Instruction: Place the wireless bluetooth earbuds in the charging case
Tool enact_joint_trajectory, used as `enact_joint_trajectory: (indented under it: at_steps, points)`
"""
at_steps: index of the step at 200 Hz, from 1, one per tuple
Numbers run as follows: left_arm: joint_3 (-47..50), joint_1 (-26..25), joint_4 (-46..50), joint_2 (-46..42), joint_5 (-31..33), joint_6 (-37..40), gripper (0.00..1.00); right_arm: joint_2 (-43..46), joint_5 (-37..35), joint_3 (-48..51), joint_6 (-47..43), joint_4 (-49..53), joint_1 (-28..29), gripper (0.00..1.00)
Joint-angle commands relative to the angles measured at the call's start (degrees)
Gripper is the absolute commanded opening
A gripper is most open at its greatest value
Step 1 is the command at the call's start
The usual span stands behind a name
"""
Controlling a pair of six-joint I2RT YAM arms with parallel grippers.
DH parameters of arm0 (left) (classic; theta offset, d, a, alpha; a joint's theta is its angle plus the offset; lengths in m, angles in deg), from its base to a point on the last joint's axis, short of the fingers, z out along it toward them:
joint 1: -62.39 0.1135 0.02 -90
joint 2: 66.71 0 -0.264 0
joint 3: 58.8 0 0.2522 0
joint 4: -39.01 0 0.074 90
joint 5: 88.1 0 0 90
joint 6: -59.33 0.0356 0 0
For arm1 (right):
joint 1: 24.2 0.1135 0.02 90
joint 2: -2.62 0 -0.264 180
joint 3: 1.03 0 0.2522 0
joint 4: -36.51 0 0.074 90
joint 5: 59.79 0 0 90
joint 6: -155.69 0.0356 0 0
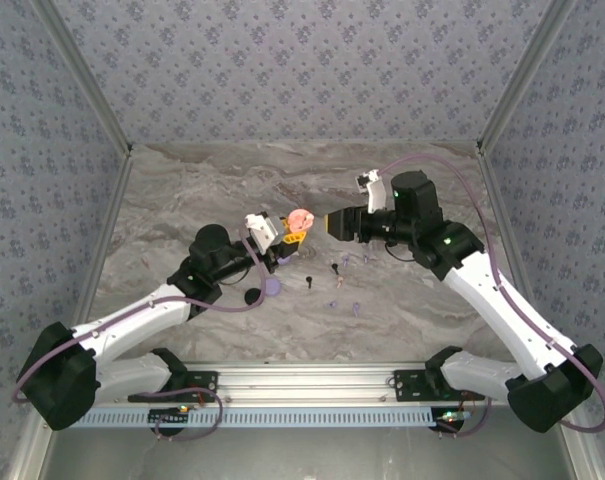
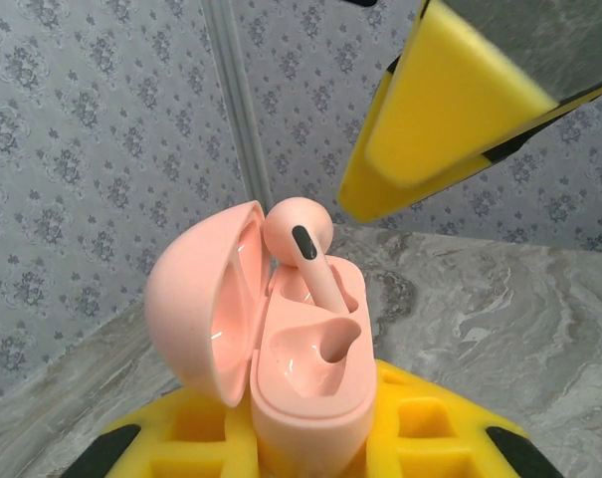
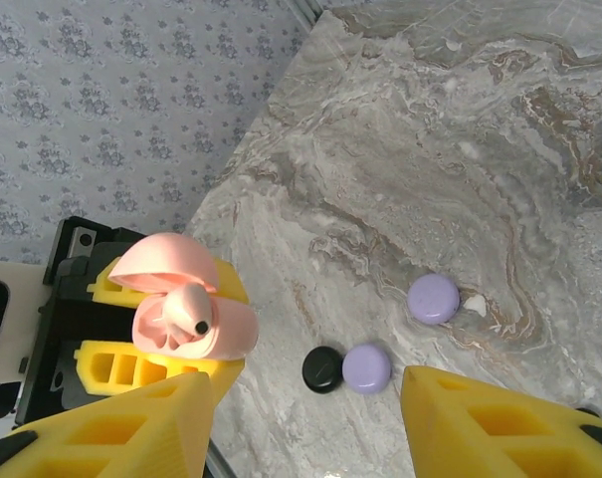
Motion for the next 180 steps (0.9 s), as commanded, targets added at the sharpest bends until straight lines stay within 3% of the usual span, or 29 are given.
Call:
enact_joint_trajectory:
  at_steps: [1, 180]
  points:
    - [-1.8, -0.4, -1.5, -1.3, -2.2, 0.9, 0.07, -0.6, 1.4, -1.9, 0.3, -1.7, -0.3, 0.55]
    - [-2.4, -0.4, -1.1, -0.5, -1.6, 0.7, 0.08, -4.6, 2.7, -3.5, 0.4, -1.5, 1.0, 0.48]
